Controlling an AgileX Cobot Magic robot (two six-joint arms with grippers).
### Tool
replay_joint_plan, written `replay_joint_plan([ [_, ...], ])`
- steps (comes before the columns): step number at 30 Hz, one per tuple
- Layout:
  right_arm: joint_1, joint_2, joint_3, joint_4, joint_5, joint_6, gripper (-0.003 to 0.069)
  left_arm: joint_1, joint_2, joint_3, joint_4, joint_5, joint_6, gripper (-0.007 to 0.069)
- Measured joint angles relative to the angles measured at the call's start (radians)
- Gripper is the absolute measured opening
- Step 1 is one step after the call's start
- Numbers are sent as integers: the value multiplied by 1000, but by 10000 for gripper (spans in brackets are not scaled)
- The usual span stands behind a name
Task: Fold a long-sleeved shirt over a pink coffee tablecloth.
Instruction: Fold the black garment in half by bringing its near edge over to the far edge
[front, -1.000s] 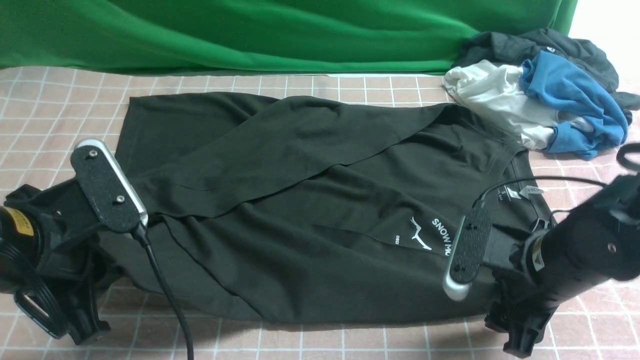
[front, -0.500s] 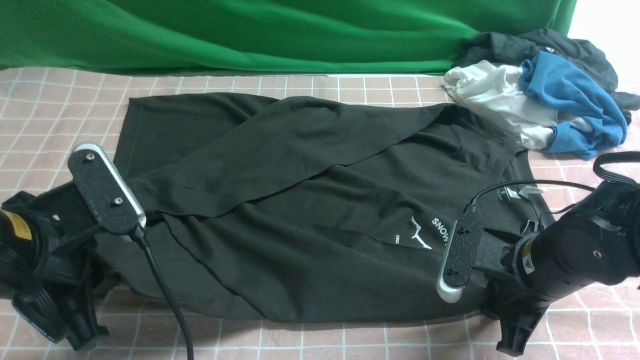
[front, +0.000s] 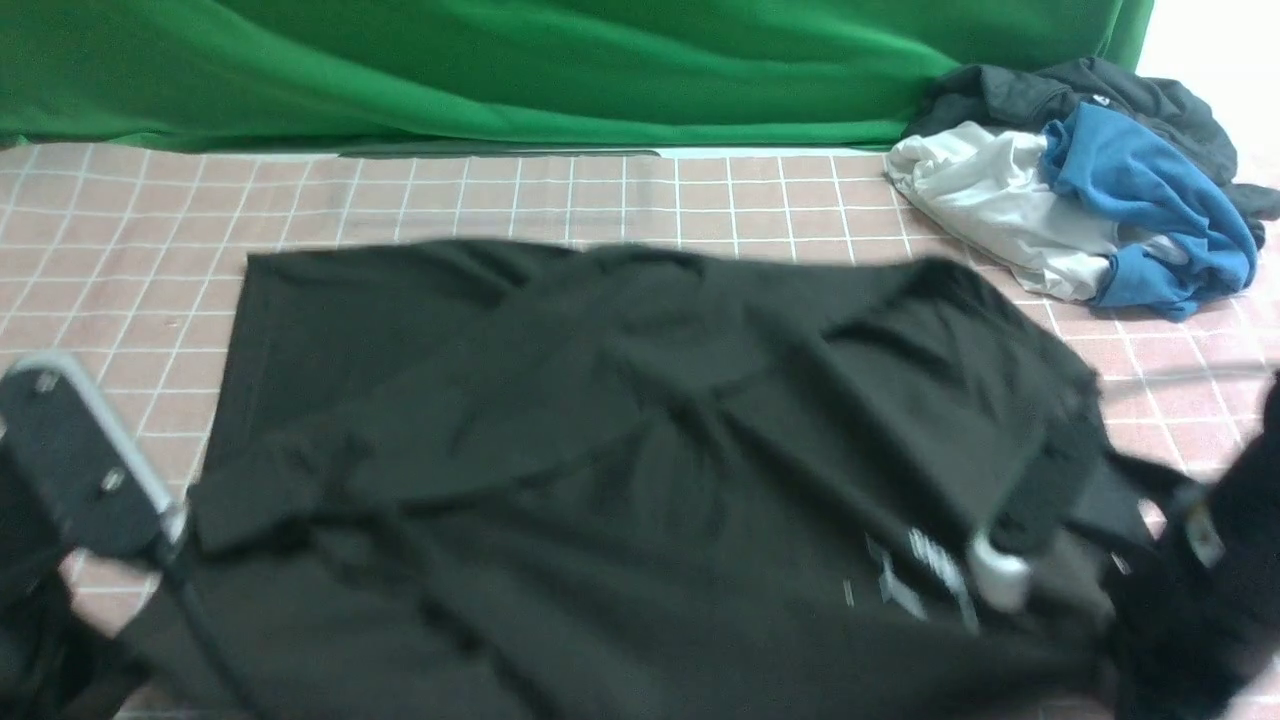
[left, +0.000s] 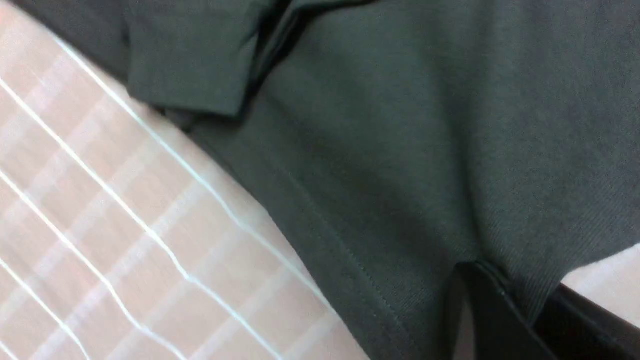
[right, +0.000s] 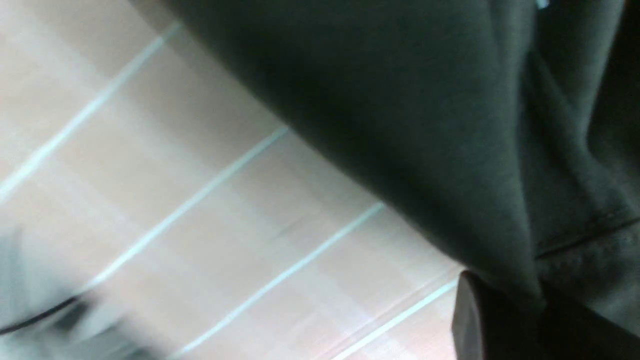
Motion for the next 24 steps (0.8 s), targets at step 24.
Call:
replay_joint_plan([
  [24,-207,355,-452,-22,-283,42,27,183,620,-305,170,-541,-278,29],
])
